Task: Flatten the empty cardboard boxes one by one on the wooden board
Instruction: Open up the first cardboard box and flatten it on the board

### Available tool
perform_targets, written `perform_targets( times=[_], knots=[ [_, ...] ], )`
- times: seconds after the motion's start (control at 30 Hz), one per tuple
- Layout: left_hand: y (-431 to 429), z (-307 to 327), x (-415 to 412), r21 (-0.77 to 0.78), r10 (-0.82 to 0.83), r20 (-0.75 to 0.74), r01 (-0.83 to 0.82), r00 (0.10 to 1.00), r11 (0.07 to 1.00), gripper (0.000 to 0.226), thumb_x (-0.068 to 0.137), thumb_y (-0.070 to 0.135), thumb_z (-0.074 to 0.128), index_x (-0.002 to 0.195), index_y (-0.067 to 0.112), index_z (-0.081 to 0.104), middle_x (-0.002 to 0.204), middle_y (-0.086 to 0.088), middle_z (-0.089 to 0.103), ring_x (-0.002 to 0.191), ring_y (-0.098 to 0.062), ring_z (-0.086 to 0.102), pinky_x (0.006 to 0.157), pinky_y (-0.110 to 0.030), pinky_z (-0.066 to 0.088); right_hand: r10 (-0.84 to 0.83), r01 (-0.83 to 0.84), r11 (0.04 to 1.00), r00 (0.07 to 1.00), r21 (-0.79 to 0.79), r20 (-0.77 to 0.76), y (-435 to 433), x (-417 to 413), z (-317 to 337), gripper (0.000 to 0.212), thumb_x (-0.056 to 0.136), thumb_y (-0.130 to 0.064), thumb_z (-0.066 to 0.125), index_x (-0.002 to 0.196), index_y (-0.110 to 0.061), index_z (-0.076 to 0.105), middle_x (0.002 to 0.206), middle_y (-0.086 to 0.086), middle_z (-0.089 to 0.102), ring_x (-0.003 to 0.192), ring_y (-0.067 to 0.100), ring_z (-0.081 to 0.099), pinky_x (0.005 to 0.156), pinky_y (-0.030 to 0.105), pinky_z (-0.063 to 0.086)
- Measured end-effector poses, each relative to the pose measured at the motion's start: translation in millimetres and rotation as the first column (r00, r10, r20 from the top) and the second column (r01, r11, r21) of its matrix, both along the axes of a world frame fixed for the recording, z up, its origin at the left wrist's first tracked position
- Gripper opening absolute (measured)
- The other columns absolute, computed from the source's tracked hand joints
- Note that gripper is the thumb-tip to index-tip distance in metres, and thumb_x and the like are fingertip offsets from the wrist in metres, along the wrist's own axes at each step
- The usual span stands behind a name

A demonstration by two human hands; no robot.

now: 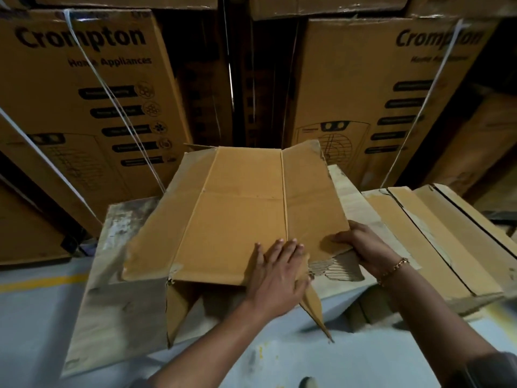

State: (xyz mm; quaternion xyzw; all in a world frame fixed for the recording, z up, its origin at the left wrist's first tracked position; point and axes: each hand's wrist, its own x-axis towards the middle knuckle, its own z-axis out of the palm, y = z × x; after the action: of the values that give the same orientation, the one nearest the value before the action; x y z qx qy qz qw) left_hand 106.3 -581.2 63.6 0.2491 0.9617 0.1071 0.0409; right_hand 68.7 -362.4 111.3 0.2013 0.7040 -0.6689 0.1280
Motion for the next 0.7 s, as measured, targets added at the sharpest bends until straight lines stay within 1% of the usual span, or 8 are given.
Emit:
perform_targets(
  times=[0.13,0.3,0.33,0.4,0.43,0.53,0.63,0.7],
  knots=[
    [-65.5,-7.6,16.4,-0.078,-0.033,-0.105,0.025,0.994,0.997,0.095,0.078,0.085,0.041,0.154,0.029,0.029,0.162,0.007,0.025,0.150,-0.018,0.020,0.120,-0.055,0.013,-0.060,0.060,0.998,0.997,0.001,0.056,4.3,11.2,-9.6,0.031,0.084,0.005,0.064,0.114,0.004,0.059,0.109,0.029,0.068,0.094,0.042,0.067,0.090,0.054,0.055],
    [-161.2,-14.2,19.4,-0.191,0.204,-0.142,-0.229,0.969,0.955,0.101,0.048,0.033,0.089,0.141,0.024,0.050,0.144,-0.001,0.053,0.131,-0.030,0.050,0.104,-0.052,0.044,-0.002,-0.003,0.961,1.000,0.278,0.019,2.7,25.7,-24.5,0.046,0.089,-0.009,0.066,0.133,-0.005,0.053,0.118,0.019,0.066,0.103,0.036,0.064,0.094,0.054,0.052],
    [-169.0,-14.9,18.3,-0.194,0.229,-0.145,-0.254,0.963,0.948,0.098,0.050,0.027,0.088,0.141,0.023,0.051,0.143,-0.001,0.054,0.131,-0.030,0.051,0.103,-0.051,0.046,0.067,-0.063,0.885,0.998,0.462,0.008,-4.8,29.2,-24.8,0.055,0.091,-0.021,0.066,0.141,-0.011,0.046,0.130,0.017,0.061,0.110,0.035,0.061,0.096,0.052,0.051],
    [-171.8,-15.5,17.9,-0.202,0.240,-0.144,-0.265,0.960,0.943,0.091,0.056,0.022,0.082,0.142,0.023,0.052,0.144,0.001,0.055,0.131,-0.029,0.052,0.101,-0.047,0.049,0.243,-0.144,0.480,0.970,0.865,0.027,-23.3,40.2,-25.4,0.072,0.093,-0.057,0.052,0.153,-0.025,0.027,0.158,0.009,0.030,0.137,0.032,0.040,0.108,0.050,0.038],
    [-169.6,-15.8,19.0,-0.201,0.242,-0.137,-0.266,0.961,0.943,0.089,0.057,0.021,0.080,0.142,0.024,0.053,0.143,0.001,0.056,0.130,-0.028,0.053,0.099,-0.046,0.050,0.361,-0.152,0.363,0.933,0.919,0.012,-36.9,48.5,-23.1,0.079,0.089,-0.072,0.043,0.154,-0.032,0.021,0.164,0.000,0.015,0.146,0.026,0.025,0.114,0.050,0.028],
    [-163.9,-21.6,26.0,-0.184,0.253,-0.102,-0.268,0.962,0.946,0.085,0.051,0.022,0.079,0.135,0.025,0.060,0.135,0.003,0.062,0.122,-0.026,0.061,0.093,-0.044,0.055,0.666,-0.393,0.312,0.740,0.865,0.095,-79.2,72.2,-24.0,0.096,0.076,-0.090,0.036,0.154,-0.038,0.018,0.165,-0.011,0.008,0.149,0.016,0.015,0.119,0.047,0.020],
    [-164.2,-30.8,37.1,-0.176,0.222,-0.104,-0.238,0.969,0.955,0.084,0.045,0.023,0.081,0.127,0.025,0.066,0.128,0.003,0.067,0.112,-0.025,0.067,0.085,-0.043,0.058,0.700,-0.316,0.072,0.691,0.946,0.178,-99.4,90.2,-52.5,0.083,0.081,-0.064,0.054,0.152,-0.039,0.018,0.163,-0.011,0.016,0.149,0.023,0.020,0.117,0.052,0.020],
    [-167.7,-33.8,45.4,-0.164,0.183,-0.120,-0.202,0.976,0.966,0.083,0.043,0.022,0.083,0.125,0.024,0.068,0.125,0.005,0.069,0.109,-0.023,0.069,0.083,-0.040,0.059,0.686,-0.264,0.047,0.710,0.963,0.161,-99.3,94.8,-59.9,0.077,0.074,-0.031,0.062,0.146,-0.036,0.035,0.156,-0.009,0.037,0.140,0.025,0.042,0.112,0.052,0.031]
  ],
)
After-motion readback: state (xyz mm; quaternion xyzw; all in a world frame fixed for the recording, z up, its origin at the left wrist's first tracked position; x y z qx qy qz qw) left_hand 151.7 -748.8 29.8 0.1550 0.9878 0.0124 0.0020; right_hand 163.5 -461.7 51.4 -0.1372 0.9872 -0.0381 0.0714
